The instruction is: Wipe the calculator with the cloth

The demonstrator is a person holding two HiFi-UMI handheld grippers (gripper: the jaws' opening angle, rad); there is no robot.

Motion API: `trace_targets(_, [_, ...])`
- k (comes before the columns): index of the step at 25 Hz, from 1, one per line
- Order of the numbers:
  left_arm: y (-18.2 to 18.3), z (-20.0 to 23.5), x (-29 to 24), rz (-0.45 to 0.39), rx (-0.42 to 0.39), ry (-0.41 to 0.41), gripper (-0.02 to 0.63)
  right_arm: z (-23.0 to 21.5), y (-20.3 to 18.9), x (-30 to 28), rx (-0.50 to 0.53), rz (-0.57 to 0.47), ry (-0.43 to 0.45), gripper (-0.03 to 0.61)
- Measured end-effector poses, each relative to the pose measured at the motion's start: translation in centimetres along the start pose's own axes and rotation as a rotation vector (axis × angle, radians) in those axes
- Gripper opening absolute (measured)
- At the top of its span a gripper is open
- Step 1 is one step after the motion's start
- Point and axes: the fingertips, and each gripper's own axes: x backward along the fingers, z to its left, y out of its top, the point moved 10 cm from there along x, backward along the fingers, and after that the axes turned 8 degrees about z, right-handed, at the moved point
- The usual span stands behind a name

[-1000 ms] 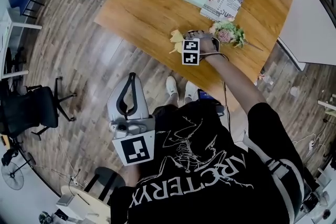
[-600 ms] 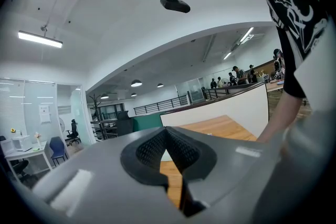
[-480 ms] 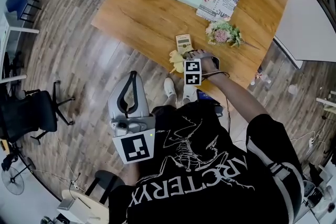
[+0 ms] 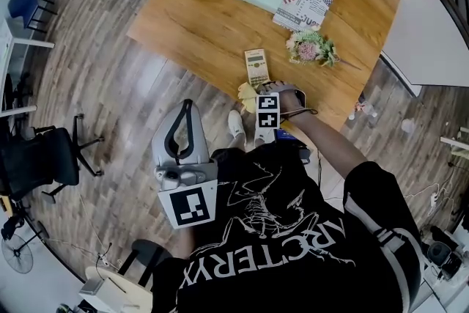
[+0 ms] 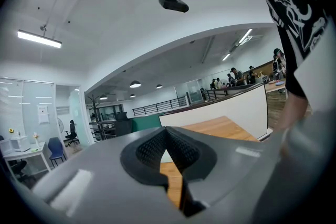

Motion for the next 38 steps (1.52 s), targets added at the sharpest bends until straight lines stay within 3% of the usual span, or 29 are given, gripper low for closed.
trace_targets(7, [0.3, 0.0, 0.0, -0.012, -0.006, -0.006, 0.009, 0.3, -0.5, -0.4, -0.064, -0.021, 0.022, 0.054])
trace_targets(9, [0.4, 0.0, 0.0, -0.018, -0.009, -0.011, 0.009, -0.1, -1.1, 0.8, -0.140, -0.069, 0.043, 0.054])
trace_targets(12, [0.7, 0.1, 0.1, -0.029, -0.017, -0.020, 0.009, -1.2, -3.3, 5.5, -0.353, -0.222, 0.023, 0.054])
trace_targets(15, [0.9, 0.2, -0.1, -0.036, -0.023, -0.030, 0.009, -2.7, -6.2, 12.1, -0.528, -0.379, -0.103, 0.054])
trace_targets(19, [1.2, 0.0, -0.9, -0.038, -0.028, -0.045, 0.009, -3.6, -9.5, 20.2, -0.638, -0.516, -0.361, 0.054])
trace_targets(22, [1.6, 0.0, -1.2, -0.052, -0.023, -0.055, 0.009, -3.2, -11.2, 26.6, -0.759, -0.707, -0.517, 0.054])
trace_targets(28, [2.0, -0.2, -1.7, -0.072, -0.020, -0.065, 0.009, -1.7, -10.1, 34.3, -0.755, -0.931, -0.819, 0.054])
trace_targets(33, [2.4, -0.6, -1.6, -0.105, -0.022, -0.047, 0.009, -0.7, -9.3, 35.5, -0.793, -1.036, -0.927, 0.054])
trace_targets(38, [2.3, -0.3, -1.0, -0.113, -0.014, -0.031, 0.009, -0.4, -8.6, 35.8, -0.763, -1.072, -0.920, 0.054])
